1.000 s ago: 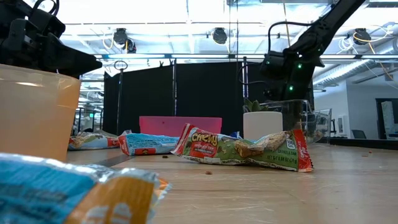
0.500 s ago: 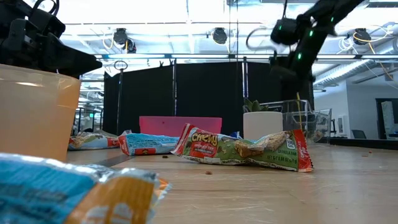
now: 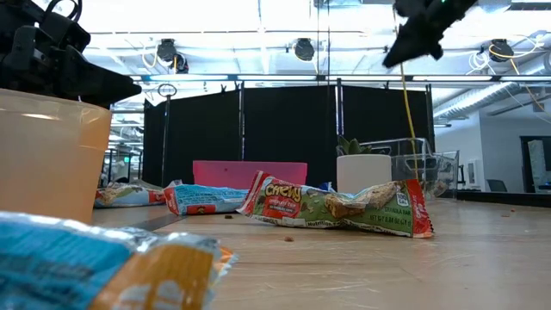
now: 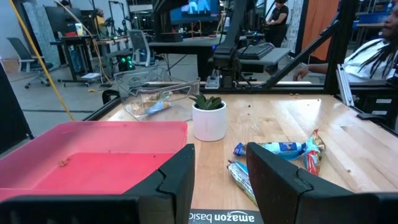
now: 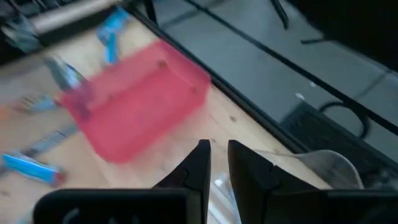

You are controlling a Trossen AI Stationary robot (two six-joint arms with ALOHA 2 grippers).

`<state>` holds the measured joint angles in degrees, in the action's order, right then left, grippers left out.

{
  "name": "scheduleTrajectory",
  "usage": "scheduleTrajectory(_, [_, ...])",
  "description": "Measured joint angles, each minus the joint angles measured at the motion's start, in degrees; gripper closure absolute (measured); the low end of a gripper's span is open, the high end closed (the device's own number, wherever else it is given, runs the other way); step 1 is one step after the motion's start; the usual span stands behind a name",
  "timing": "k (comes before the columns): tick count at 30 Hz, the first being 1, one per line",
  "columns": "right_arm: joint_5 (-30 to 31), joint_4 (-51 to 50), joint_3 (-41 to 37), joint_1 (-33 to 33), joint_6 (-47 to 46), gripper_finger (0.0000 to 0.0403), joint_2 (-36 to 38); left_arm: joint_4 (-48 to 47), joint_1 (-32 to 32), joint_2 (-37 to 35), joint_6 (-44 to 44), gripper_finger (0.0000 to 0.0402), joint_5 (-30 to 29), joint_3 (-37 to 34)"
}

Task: Pick and place Granola Bars by type
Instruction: Put the orange granola bar into the transparent bin

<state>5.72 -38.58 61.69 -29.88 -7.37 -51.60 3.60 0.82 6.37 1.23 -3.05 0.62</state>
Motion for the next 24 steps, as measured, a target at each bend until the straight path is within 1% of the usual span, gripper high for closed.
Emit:
scheduleTrajectory(3, [-0.02, 1.23, 0.00, 3.20, -2.35, 0.0353, 2.35, 0.02, 0.02, 0.00, 0.00, 0.0254, 0.00, 0.00])
scheduleTrajectory(9, [-0.04, 4.61, 0.00, 10.25, -3.91, 0.0352, 4.81, 0.02, 0.00, 0.00, 0.00, 0.0254, 0.00, 0.00])
scheduleTrajectory(17, [-0.07, 11.15, 0.00, 18.01, -3.73, 0.0352, 4.53, 0.02, 0.00, 0.00, 0.00, 0.0254, 0.00, 0.00])
scheduleTrajectory(24, [-0.04, 14.23, 0.00, 21.77, -1.95, 0.0352, 3.63, 0.02, 0.02, -0.01, 1.31, 0.0254, -0.92, 0.00])
